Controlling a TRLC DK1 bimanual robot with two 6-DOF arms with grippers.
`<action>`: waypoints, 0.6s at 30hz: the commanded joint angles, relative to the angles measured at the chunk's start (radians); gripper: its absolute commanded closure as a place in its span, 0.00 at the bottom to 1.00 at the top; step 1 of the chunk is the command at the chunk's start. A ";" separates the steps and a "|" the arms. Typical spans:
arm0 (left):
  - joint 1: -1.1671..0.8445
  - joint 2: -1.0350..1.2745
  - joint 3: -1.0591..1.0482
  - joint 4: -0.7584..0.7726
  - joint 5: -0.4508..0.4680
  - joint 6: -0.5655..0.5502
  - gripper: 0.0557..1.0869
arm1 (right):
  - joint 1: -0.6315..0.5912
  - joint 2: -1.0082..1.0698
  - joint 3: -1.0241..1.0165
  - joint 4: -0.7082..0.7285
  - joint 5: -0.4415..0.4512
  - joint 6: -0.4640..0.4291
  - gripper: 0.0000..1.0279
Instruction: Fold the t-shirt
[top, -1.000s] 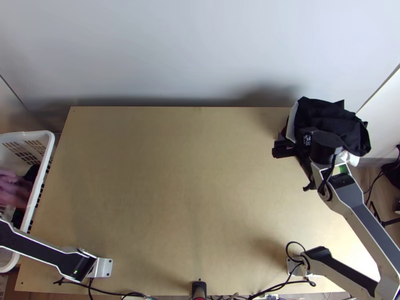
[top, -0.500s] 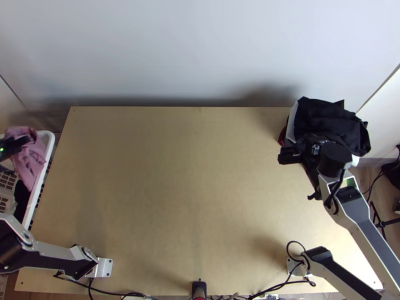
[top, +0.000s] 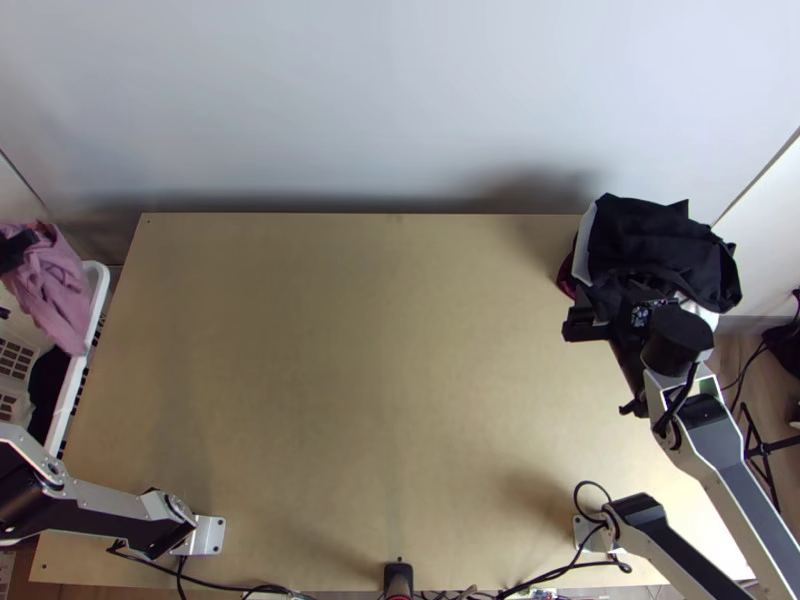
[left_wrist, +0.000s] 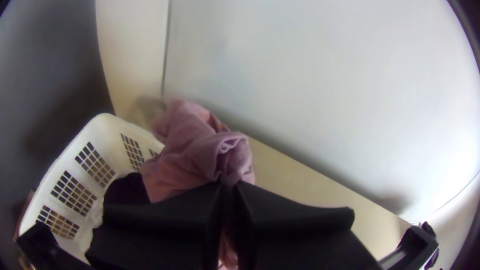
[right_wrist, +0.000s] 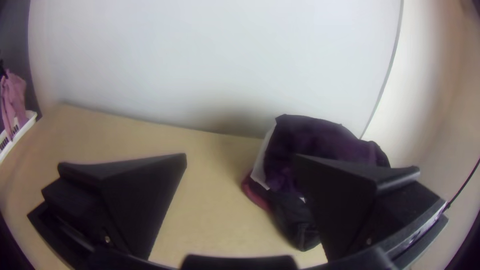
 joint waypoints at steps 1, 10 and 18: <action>-0.106 -0.057 0.032 -0.105 0.075 -0.016 0.88 | -0.007 -0.024 -0.033 0.014 -0.001 0.023 0.05; -0.518 -0.186 -0.074 -0.109 0.004 -0.030 0.88 | -0.033 -0.093 -0.134 0.059 -0.001 0.047 0.05; -1.018 -0.192 -0.132 -0.089 -0.230 -0.104 0.88 | -0.044 -0.132 -0.171 0.073 -0.001 0.072 0.05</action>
